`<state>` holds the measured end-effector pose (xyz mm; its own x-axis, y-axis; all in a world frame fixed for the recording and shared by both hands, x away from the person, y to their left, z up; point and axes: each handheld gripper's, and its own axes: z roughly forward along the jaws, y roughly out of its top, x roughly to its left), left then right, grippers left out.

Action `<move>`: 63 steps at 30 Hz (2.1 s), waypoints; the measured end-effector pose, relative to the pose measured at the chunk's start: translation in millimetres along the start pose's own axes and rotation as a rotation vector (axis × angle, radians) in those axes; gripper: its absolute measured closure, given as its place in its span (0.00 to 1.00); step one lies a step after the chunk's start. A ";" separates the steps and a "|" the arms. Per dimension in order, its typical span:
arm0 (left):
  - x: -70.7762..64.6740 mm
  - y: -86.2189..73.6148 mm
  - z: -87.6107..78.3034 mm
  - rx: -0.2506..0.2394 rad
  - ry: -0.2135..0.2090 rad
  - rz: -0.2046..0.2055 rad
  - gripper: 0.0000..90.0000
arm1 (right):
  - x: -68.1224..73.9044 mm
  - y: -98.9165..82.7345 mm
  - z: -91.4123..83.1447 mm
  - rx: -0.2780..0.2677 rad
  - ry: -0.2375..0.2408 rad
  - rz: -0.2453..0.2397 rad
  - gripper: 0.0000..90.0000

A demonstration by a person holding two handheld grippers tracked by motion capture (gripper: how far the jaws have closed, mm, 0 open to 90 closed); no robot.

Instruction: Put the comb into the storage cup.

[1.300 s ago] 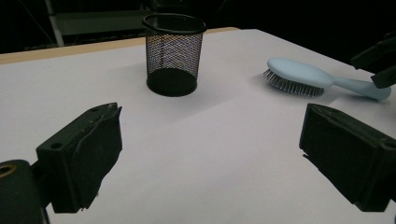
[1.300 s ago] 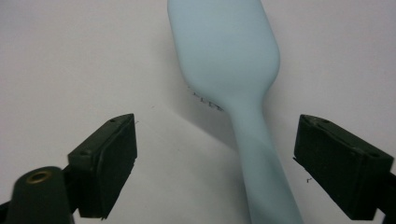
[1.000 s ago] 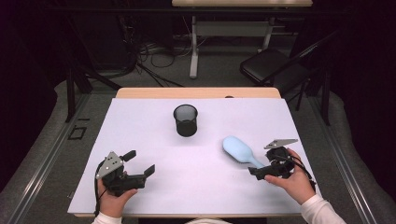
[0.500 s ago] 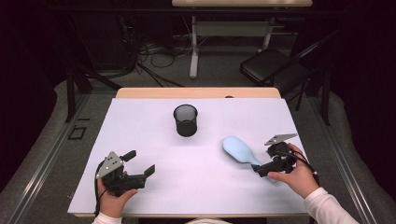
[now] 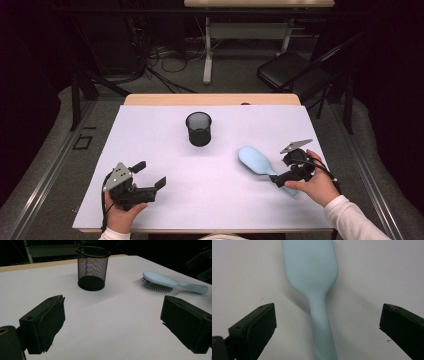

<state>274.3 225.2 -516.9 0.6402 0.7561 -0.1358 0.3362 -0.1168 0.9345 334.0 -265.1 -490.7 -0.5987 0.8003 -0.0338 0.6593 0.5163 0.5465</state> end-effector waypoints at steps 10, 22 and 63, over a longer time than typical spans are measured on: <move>-0.1 0.0 0.0 0.001 -0.001 0.001 0.06 | 2.1 4.9 5.0 0.032 -0.001 -0.042 0.07; -0.2 -0.1 0.1 0.002 -0.001 0.002 0.06 | 5.9 10.6 11.6 0.101 -0.020 -0.117 0.15; 0.1 -0.3 0.7 0.005 -0.003 0.003 0.06 | 6.1 21.3 44.0 0.257 0.012 -0.120 0.51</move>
<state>274.8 224.9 -517.4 0.6434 0.7536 -0.1344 0.3379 -0.1220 0.9332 364.4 -235.8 -516.1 -0.6836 0.7260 -0.0743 0.6765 0.6686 0.3087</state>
